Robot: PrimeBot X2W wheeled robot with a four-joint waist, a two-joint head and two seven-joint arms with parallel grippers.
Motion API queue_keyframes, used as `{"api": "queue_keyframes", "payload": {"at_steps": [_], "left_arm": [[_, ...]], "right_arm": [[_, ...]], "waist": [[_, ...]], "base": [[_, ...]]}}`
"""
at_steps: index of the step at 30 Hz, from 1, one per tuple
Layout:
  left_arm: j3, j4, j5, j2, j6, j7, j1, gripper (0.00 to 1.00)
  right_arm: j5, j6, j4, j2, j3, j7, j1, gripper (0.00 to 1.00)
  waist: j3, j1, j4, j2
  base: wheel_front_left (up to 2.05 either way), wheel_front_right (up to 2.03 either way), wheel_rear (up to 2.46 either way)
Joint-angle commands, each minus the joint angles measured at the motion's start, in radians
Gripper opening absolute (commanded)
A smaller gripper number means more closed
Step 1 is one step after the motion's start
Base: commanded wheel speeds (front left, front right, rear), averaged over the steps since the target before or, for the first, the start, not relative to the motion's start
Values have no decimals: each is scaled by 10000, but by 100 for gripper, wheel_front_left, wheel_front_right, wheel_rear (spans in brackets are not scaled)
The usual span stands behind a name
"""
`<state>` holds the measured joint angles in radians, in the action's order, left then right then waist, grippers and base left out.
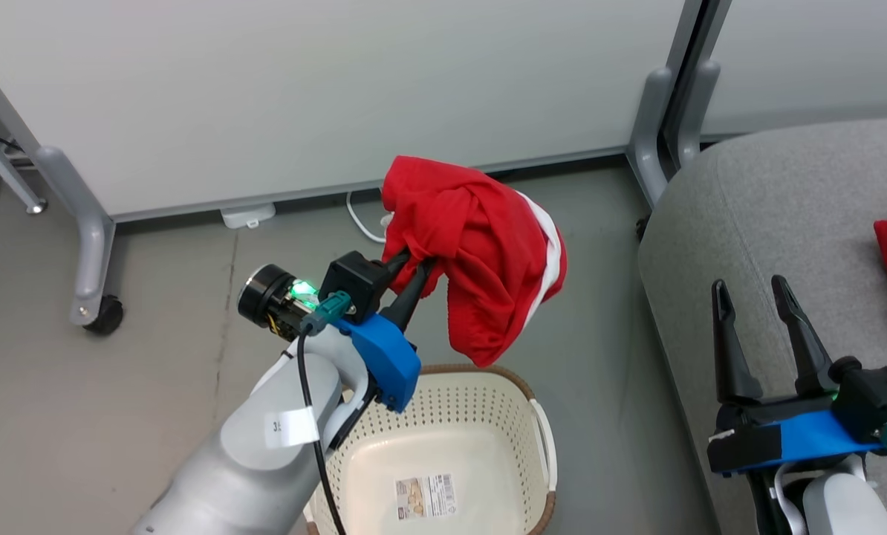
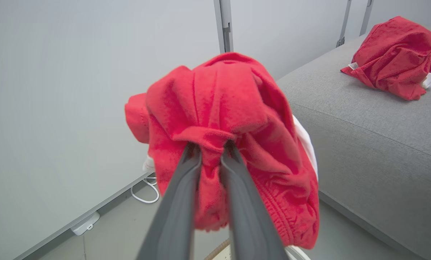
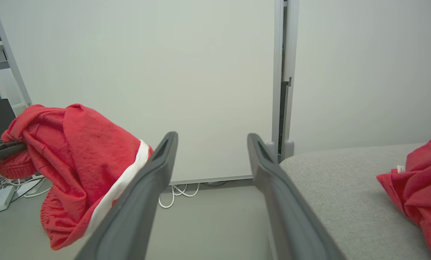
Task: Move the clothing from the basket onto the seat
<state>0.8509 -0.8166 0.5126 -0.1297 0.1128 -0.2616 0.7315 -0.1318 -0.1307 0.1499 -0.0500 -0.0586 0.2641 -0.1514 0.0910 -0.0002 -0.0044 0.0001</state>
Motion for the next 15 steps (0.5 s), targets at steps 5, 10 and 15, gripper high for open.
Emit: {"api": "queue_keyframes", "payload": {"at_steps": [5, 10, 15], "left_arm": [[-154, 314, -178, 32, 65, -49, -402, 0], [-227, 551, -264, 75, 97, -49, -629, 0], [-270, 648, -351, 112, 115, -49, -753, 0]], "right_arm": [[-102, -1, 74, -8, -27, 5, 438, 100], [-178, -1, 94, -8, 24, 5, 632, 100], [-163, -1, 91, -8, 134, 5, 683, 100]], "waist": [[-542, 2, 146, -1], [-726, 2, 202, -1], [-782, 2, 247, -1]], "base": [[0, 0, 0], [0, 0, 0], [0, 0, 0]]}}
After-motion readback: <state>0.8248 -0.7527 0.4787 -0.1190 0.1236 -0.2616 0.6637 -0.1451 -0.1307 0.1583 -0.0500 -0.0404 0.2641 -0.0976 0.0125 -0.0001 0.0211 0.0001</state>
